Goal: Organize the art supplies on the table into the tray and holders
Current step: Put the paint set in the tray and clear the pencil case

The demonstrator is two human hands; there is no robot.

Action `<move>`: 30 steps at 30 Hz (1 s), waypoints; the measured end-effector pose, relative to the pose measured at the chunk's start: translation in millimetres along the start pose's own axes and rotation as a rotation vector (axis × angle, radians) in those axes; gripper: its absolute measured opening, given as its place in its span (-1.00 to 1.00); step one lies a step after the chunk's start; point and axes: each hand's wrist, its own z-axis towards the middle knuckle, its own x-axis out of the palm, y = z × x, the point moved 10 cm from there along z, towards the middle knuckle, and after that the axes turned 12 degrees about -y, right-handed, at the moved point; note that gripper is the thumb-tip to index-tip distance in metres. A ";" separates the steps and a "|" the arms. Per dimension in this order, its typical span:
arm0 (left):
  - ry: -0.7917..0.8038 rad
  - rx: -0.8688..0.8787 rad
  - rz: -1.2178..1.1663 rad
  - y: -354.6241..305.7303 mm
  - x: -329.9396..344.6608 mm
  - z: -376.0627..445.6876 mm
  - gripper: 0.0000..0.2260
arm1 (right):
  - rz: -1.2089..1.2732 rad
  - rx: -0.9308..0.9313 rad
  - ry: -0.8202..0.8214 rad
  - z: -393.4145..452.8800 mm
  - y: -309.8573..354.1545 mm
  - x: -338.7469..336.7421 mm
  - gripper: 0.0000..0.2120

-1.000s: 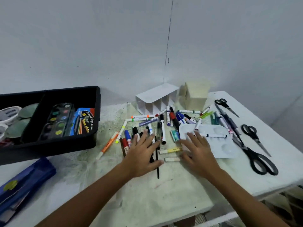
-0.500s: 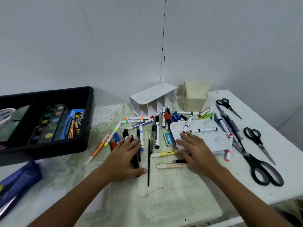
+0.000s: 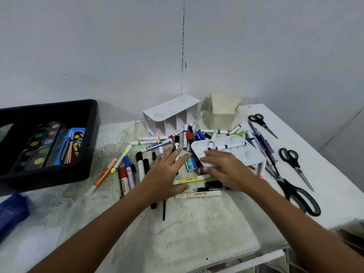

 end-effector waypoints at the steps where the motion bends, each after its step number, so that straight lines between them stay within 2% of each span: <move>1: -0.062 0.064 -0.025 -8.2 -2.4 9.4 -0.22 | -0.021 -0.014 -0.012 1.9 7.4 2.2 -0.56; 3: -0.119 0.134 -0.067 -11.7 -2.5 22.6 -0.31 | -0.060 -0.055 -0.047 5.6 24.2 6.9 -0.60; 7: -0.012 0.131 -0.125 -3.0 10.1 44.0 -0.41 | -0.080 -0.109 -0.140 6.0 43.8 8.7 -0.62; 12: -0.030 0.221 -0.090 8.1 11.4 50.7 -0.62 | -0.005 -0.180 -0.232 -4.4 47.1 3.9 -0.61; 15: -0.035 0.276 -0.040 15.5 12.6 48.1 -0.57 | -0.016 -0.131 -0.329 -14.8 24.7 -3.7 -0.63; 18: -0.023 0.278 -0.018 23.0 10.7 41.2 -0.57 | -0.079 -0.035 -0.280 -21.7 -3.7 4.8 -0.55; 21: 0.028 0.239 -0.058 27.8 5.3 33.1 -0.43 | -0.103 -0.026 -0.252 -20.8 -12.3 13.0 -0.53; 24: 0.047 0.190 -0.031 33.2 -7.0 18.7 -0.36 | -0.072 0.006 -0.347 -10.9 -7.8 6.1 -0.60; 27: 0.016 0.159 0.029 42.7 -27.3 -8.3 -0.38 | -0.013 -0.079 -0.483 1.1 23.8 -0.3 -0.73; 30: -0.020 0.106 0.099 55.9 -52.5 -44.1 -0.40 | 0.052 -0.234 -0.524 14.0 73.9 9.3 -0.79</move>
